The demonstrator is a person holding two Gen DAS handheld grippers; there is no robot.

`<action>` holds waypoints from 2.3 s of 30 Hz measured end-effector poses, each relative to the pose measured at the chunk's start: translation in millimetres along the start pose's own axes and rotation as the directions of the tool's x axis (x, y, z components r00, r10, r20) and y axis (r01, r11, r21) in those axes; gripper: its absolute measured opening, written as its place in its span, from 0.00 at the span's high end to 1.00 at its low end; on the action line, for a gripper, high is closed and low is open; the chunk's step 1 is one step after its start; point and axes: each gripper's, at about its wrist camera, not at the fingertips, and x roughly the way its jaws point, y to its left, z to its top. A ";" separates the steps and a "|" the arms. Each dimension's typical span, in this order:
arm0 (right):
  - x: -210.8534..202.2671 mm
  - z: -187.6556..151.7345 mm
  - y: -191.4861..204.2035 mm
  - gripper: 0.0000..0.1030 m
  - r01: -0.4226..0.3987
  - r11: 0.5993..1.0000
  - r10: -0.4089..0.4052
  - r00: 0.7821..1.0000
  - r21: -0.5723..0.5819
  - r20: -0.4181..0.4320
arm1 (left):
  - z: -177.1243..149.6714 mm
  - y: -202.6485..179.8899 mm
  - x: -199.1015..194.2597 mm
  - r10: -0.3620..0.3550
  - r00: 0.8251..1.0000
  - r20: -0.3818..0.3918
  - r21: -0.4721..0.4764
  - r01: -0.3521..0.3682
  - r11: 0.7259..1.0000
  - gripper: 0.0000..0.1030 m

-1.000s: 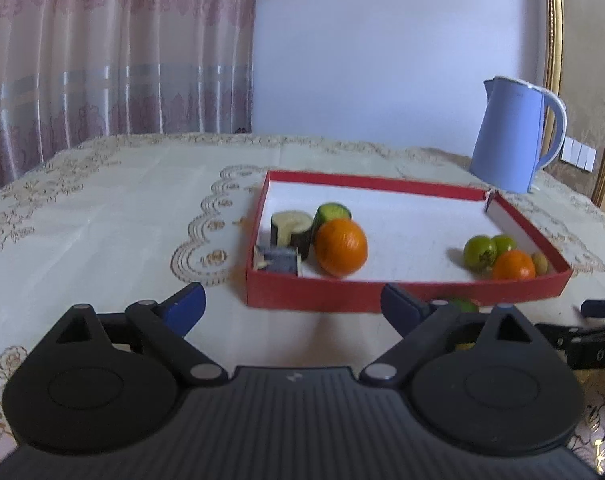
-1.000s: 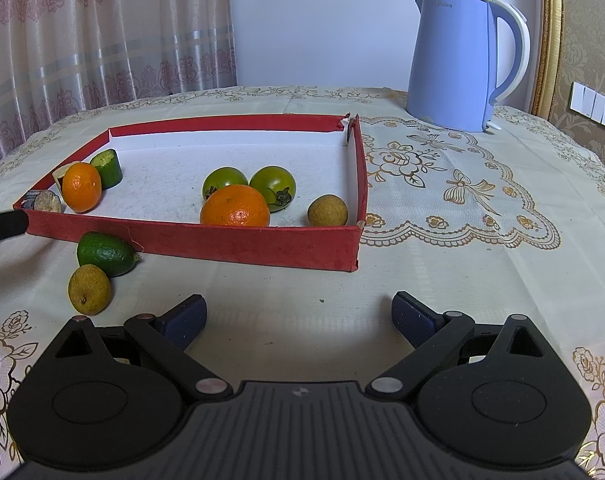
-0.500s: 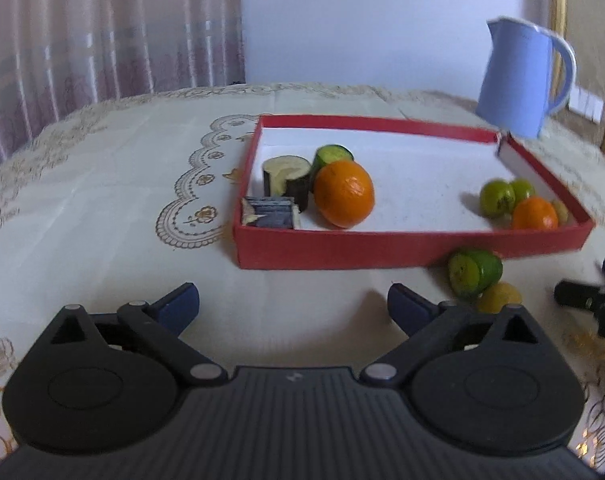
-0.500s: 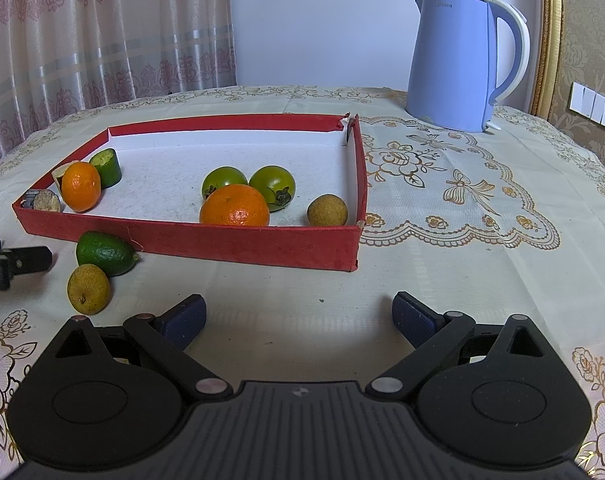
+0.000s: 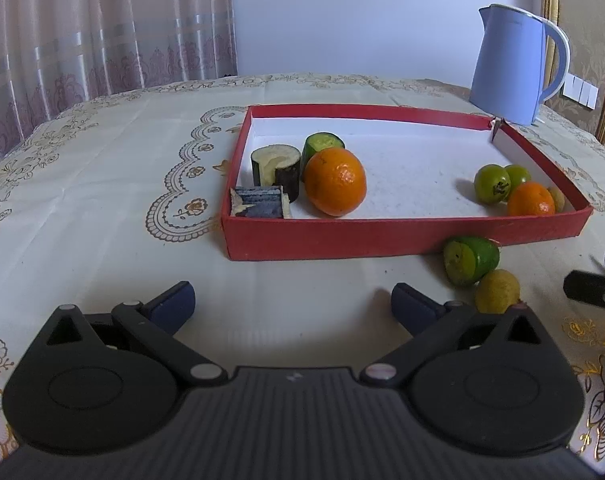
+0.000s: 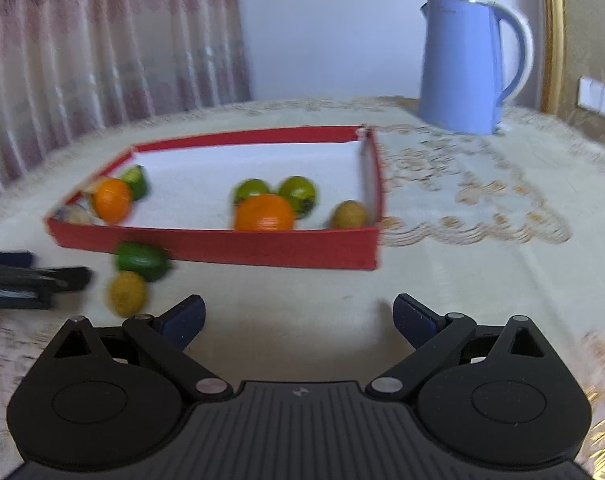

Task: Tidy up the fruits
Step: 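Move the right gripper to the yellow-brown round fruit beside the lime, then grasp the yellow-brown fruit with the right gripper and lift it, then carry the fruit into the tray beside the brown fruit and open the right gripper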

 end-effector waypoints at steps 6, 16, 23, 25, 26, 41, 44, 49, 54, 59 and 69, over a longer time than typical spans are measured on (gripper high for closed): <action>-7.4 -2.7 24.0 0.02 -0.042 0.997 0.044 0.999 -0.067 0.024 | -0.5 1.0 -0.4 -0.002 1.000 0.000 -0.003 0.002 1.000 0.00; -6.5 -2.0 62.6 0.18 -0.080 0.983 0.089 0.995 -0.162 0.049 | -0.6 1.2 -0.3 -0.004 1.000 0.001 -0.006 0.004 1.000 0.00; 6.4 2.0 76.8 0.34 -0.110 0.976 0.113 0.994 -0.189 0.007 | -1.0 4.7 -1.4 0.013 1.000 0.006 -0.037 -0.013 0.999 0.00; 7.6 2.2 81.6 0.38 -0.110 0.972 0.113 0.994 -0.206 0.006 | -1.5 8.9 -2.9 0.007 1.000 0.014 -0.063 -0.007 0.998 0.00; 8.5 2.5 84.1 0.42 -0.108 0.971 0.112 0.994 -0.212 0.008 | -1.5 9.7 -3.4 0.004 1.000 0.016 -0.068 -0.003 0.998 0.00; 15.6 1.2 78.0 0.73 -0.104 0.982 0.105 0.994 -0.160 -0.005 | -1.3 8.3 -2.9 0.013 1.000 0.010 -0.055 -0.013 0.998 0.00; 11.7 0.1 73.4 0.73 -0.086 0.986 0.089 0.996 -0.145 0.010 | -1.3 8.3 -2.9 0.013 1.000 0.010 -0.055 -0.013 0.998 0.00; 0.0 -2.2 65.4 0.73 -0.036 0.986 0.045 0.998 -0.163 0.048 | -1.3 8.4 -2.9 0.014 1.000 0.010 -0.054 -0.013 0.998 0.00; -8.5 6.2 51.6 0.73 0.008 0.989 0.006 0.996 -0.149 0.092 | -1.3 8.4 -2.9 0.013 1.000 0.010 -0.054 -0.013 0.998 0.00; -11.3 21.7 36.0 0.73 0.062 0.990 -0.044 0.989 -0.124 0.141 | -1.3 8.3 -2.8 0.014 1.000 0.010 -0.054 -0.013 0.998 0.00; 25.7 59.3 4.4 0.73 0.172 0.982 -0.160 0.976 -0.077 0.147 | -1.3 8.3 -2.7 0.014 1.000 0.010 -0.054 -0.014 0.998 0.00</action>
